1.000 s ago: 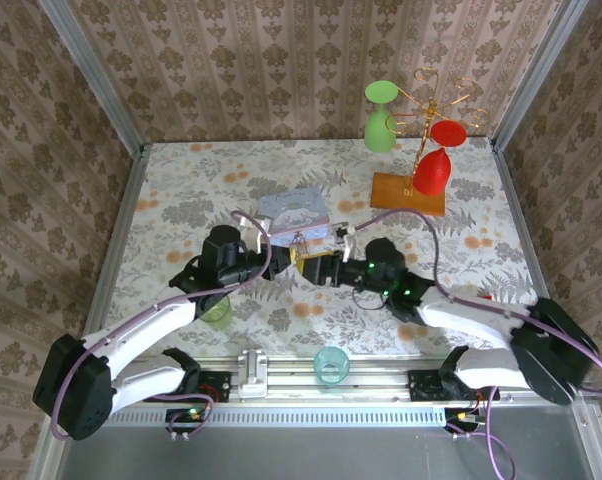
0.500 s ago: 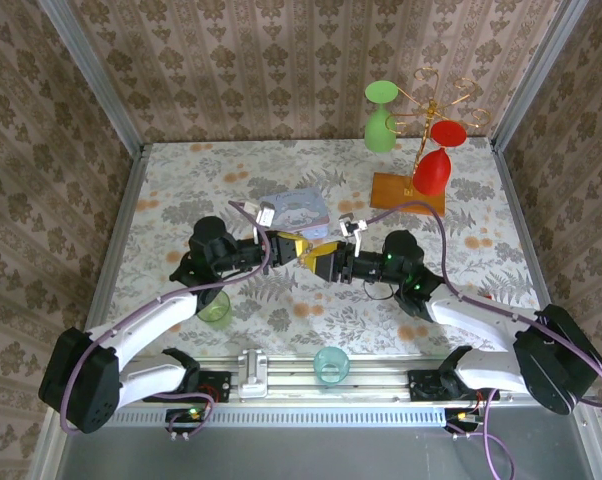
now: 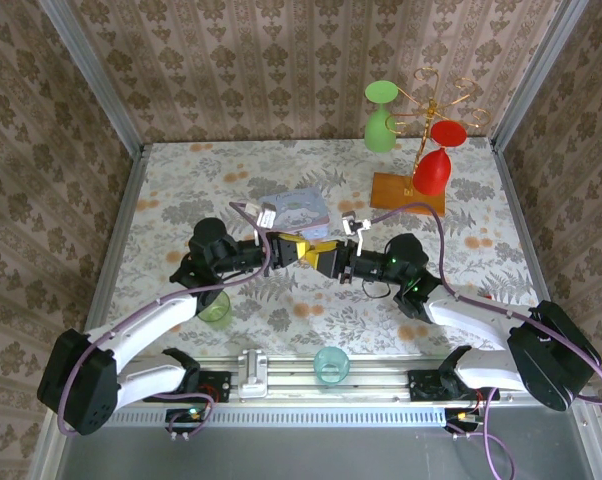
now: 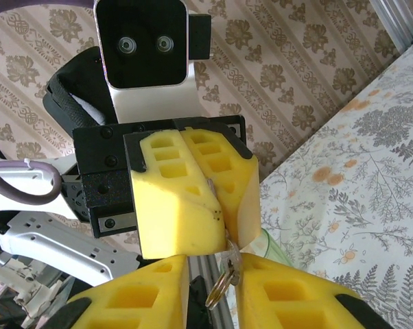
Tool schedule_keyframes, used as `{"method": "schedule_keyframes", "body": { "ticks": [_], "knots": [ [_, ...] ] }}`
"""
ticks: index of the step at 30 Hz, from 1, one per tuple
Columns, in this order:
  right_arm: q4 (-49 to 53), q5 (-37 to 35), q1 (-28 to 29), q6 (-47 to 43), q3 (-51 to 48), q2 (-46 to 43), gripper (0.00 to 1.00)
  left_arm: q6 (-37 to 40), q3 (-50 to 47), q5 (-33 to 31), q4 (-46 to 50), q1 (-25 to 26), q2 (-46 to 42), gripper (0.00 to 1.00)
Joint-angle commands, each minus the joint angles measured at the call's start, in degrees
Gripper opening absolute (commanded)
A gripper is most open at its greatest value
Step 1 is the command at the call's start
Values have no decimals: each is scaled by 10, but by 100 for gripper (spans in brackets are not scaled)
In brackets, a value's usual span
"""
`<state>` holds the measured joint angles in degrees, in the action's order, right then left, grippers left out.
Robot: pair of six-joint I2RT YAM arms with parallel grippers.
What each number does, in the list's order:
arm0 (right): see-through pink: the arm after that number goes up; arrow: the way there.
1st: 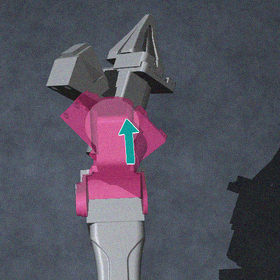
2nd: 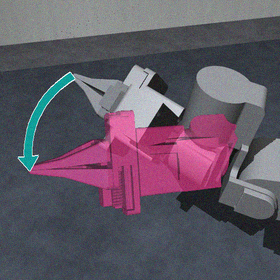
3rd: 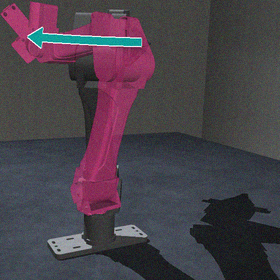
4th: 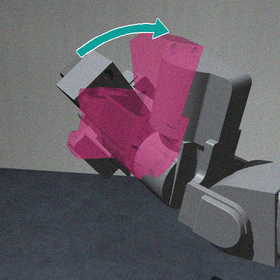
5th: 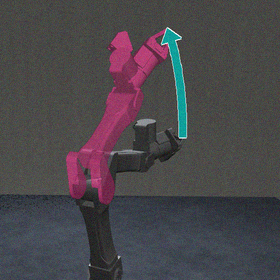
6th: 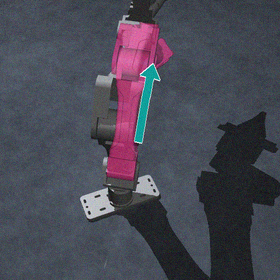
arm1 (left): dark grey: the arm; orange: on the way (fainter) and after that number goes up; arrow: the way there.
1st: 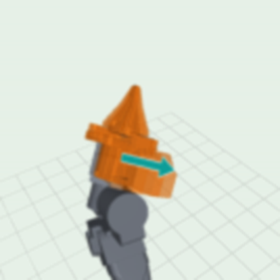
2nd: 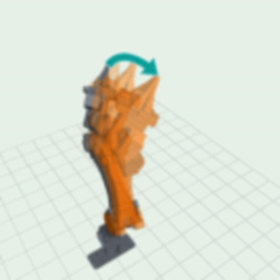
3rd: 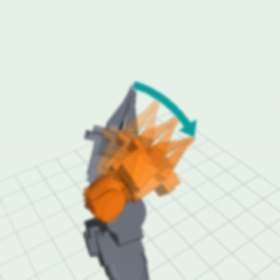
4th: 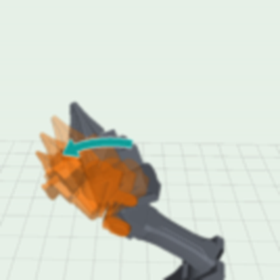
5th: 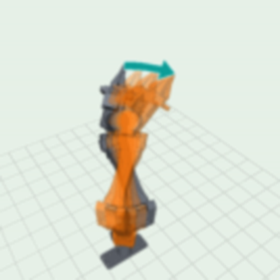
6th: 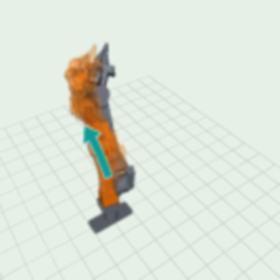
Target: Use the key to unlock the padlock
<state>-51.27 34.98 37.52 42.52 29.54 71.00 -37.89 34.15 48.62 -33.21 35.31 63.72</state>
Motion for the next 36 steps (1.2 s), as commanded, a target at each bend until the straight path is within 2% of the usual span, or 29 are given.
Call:
{"method": "schedule_keyframes", "body": {
  "ticks": [1, 7, 19, 23, 27, 30, 31, 32, 34, 35, 36],
  "knots": [
    [-35, 0, -7, 3, -4, -8, 22, 14, -2, 3, 9, 10, -13, 0],
    [-26, -25, -20, -3, -26, -37, 22, 5, -11, -2, -5, 12, -22, 0],
    [-44, -6, -19, 9, -22, -28, 20, -7, -12, -16, -35, 32, 3, 0],
    [-71, -9, -19, 17, -28, -19, 14, -10, -12, -14, -41, 38, 11, 0],
    [-97, -11, -20, 26, -32, -8, 0, -14, -18, -18, -49, 42, 16, 0],
    [-99, -13, -20, 27, -35, -3, 0, -18, -22, -23, -54, 42, 16, 0],
    [-98, -13, -20, 25, -36, -3, 0, -19, -22, -25, -55, 42, 16, 3],
    [-94, -14, -20, 23, -39, -4, 0, -21, -24, -29, -56, 42, 15, 13],
    [-63, -19, -21, 11, -40, -13, 0, -43, -31, -48, -75, 36, 8, 45],
    [-42, -22, -21, 3, -40, -21, 0, -63, -42, -77, -91, 32, -3, 64],
    [-24, -23, -21, -3, -40, -27, 0, -84, -53, -110, -106, 32, -12, 68]
  ]
}}
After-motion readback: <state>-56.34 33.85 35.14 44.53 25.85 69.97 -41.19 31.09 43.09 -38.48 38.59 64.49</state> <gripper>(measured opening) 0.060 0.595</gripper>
